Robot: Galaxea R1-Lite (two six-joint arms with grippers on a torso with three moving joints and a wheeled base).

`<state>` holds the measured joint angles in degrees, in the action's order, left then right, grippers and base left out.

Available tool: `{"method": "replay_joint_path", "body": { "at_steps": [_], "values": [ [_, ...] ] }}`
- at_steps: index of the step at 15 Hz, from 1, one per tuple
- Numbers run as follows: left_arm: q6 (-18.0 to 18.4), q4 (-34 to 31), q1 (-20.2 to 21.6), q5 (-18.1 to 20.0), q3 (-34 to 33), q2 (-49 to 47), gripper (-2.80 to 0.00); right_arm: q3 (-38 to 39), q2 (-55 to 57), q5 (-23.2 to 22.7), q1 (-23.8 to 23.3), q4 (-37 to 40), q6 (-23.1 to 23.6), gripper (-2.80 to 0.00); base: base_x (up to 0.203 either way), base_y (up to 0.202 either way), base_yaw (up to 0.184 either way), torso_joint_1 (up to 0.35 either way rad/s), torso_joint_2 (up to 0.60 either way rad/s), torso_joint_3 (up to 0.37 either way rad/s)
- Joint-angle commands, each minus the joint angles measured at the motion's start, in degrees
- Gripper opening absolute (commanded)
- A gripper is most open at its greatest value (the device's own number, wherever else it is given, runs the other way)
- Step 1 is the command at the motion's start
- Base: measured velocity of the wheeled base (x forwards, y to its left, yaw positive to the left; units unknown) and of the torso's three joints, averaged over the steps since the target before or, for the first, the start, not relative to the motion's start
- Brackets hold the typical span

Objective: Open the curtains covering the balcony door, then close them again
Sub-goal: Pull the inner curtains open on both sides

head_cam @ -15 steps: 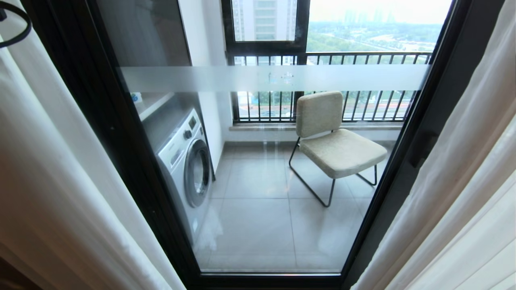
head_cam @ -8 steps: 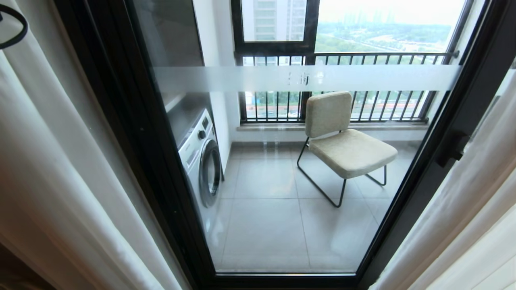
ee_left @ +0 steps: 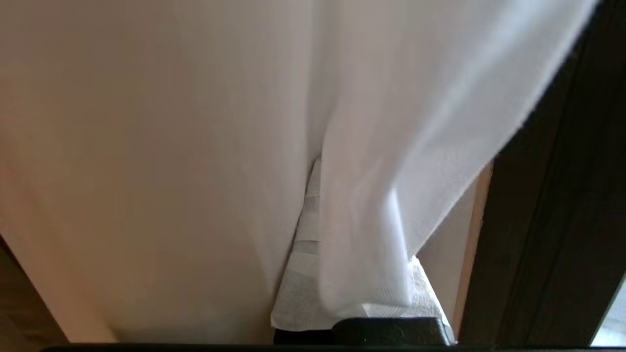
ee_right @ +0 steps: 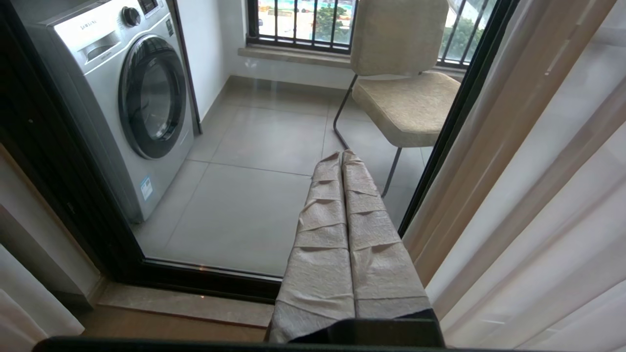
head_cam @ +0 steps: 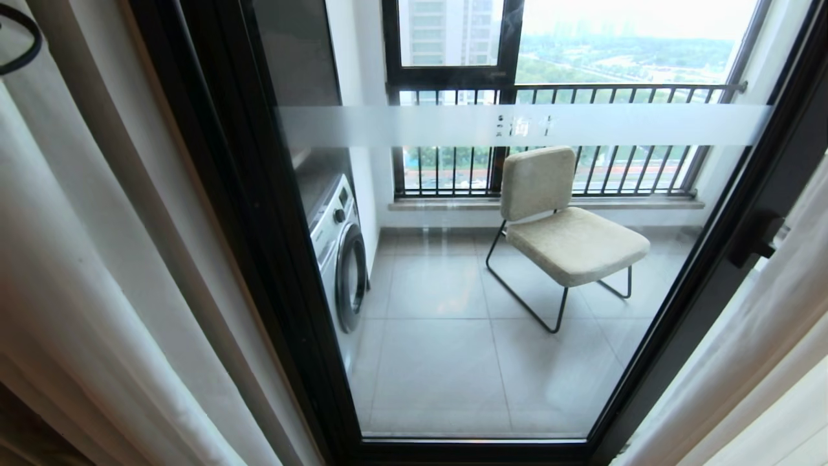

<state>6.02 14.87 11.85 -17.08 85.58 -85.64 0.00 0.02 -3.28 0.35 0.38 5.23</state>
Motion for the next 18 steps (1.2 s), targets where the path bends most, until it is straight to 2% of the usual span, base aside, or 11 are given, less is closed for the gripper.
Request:
{"method": "replay_joint_path", "body": {
  "at_steps": [1,6,9,15,18],
  "values": [
    [0.0,0.2,0.2,0.1,0.0,0.2,-2.80,0.0,0.0,-0.1,0.0,0.1,0.0,-2.80,0.000,0.000,0.000,0.000,0.00,0.000],
    [-0.1,0.2,0.3,0.2,0.3,0.0,-2.80,0.0,0.0,-0.1,0.0,0.0,0.0,-2.80,0.000,0.000,0.000,0.000,0.00,0.000],
    [-2.6,0.0,1.9,0.2,0.5,-0.2,-2.80,0.0,0.0,-0.1,0.0,0.1,0.0,-2.80,0.000,0.000,0.000,0.000,0.00,0.000],
    [-7.3,-0.1,10.2,0.3,0.6,-2.3,-2.80,0.0,0.0,-0.1,0.0,0.0,0.0,-2.80,0.000,0.000,0.000,0.000,0.00,0.000],
    [-8.2,-0.1,16.1,0.6,0.9,-4.3,-2.80,0.0,0.0,-0.1,0.0,0.1,0.0,-2.80,0.000,0.000,0.000,0.000,0.00,0.000]
  ]
}}
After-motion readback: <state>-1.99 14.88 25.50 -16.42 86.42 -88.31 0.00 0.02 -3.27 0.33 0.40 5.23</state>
